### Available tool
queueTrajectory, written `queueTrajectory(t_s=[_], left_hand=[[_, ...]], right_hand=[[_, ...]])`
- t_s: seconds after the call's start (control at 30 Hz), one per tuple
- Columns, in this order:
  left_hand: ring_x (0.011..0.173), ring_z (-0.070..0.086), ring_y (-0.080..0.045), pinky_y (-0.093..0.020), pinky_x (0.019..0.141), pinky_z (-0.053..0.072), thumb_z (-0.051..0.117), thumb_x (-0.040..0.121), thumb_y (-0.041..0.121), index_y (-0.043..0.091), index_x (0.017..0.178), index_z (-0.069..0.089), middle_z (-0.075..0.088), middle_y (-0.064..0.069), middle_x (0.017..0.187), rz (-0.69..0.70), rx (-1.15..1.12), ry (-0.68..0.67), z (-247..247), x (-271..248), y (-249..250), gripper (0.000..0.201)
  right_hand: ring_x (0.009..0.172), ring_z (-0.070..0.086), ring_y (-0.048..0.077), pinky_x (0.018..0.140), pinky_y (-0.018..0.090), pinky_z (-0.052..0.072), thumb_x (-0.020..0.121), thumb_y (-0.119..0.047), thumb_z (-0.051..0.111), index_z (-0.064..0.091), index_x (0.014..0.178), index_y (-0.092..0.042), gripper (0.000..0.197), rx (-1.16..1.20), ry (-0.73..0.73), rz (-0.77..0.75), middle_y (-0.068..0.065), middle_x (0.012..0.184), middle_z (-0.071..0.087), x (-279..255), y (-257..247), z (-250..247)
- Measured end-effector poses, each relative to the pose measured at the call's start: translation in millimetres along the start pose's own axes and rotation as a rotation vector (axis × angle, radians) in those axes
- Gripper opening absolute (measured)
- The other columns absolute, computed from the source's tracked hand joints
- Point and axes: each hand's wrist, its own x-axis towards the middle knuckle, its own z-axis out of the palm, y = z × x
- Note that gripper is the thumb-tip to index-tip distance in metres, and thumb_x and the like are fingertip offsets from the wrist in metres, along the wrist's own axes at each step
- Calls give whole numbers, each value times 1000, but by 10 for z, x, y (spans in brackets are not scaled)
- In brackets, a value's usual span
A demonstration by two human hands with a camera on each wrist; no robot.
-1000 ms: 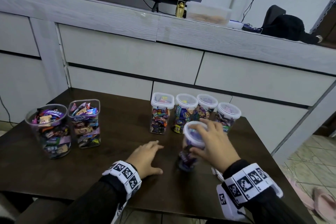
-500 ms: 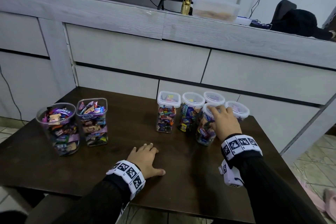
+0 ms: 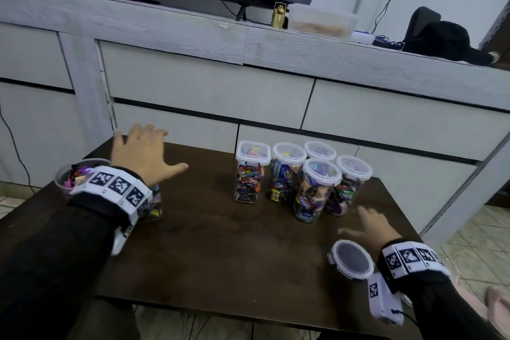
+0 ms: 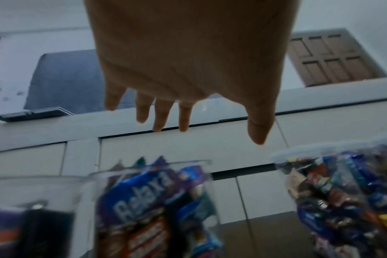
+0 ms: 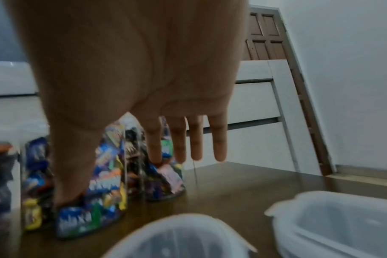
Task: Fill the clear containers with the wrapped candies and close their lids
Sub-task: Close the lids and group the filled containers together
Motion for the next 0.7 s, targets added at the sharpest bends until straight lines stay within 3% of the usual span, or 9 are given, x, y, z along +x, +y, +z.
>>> queueTrajectory(t_s=[0.1,0.2,0.3,0.43,0.6,0.7], left_hand=[[147,15,-32,-57,117,12,42,68,91,22,151,22,22,-10,159,-75,127,-210,117,84,-182,109],[146,19,-31,-58,116,13,50,71,85,19,151,18,25,-10,158,-79,170,-299,290,84,-209,109],[144,24,-30,-61,116,15,50,80,75,20,151,21,30,-9,154,-66,203,-235,408,55,-188,94],[135,39,-28,-63,114,17,47,80,75,20,142,31,44,-6,143,-6,211,-164,389,9,-157,85],[125,44,-27,-45,102,45,57,82,65,16,137,33,43,-9,136,185,-29,-130,329,-204,75,78],[128,39,-22,-38,103,43,59,81,64,20,140,32,39,-5,138,297,-189,-139,275,-354,355,78]], right_hand=[[126,41,29,101,34,38,73,-64,67,35,134,-17,83,-93,-203,53,9,136,43,-102,189,205],[130,36,25,103,38,37,61,-70,70,29,138,-20,100,-141,-236,96,3,142,38,-183,308,307],[136,28,24,107,43,34,49,-74,73,25,142,-25,116,-152,-216,158,0,148,32,-244,439,301],[140,22,29,114,41,28,48,-73,75,20,146,-22,123,-181,-221,235,3,153,25,-302,646,294],[134,39,26,107,36,40,50,-59,84,18,146,-23,121,-106,-295,295,5,148,30,-328,795,289],[128,45,23,101,32,44,53,-54,85,23,143,-26,113,-113,-286,263,5,142,35,-305,814,299]])
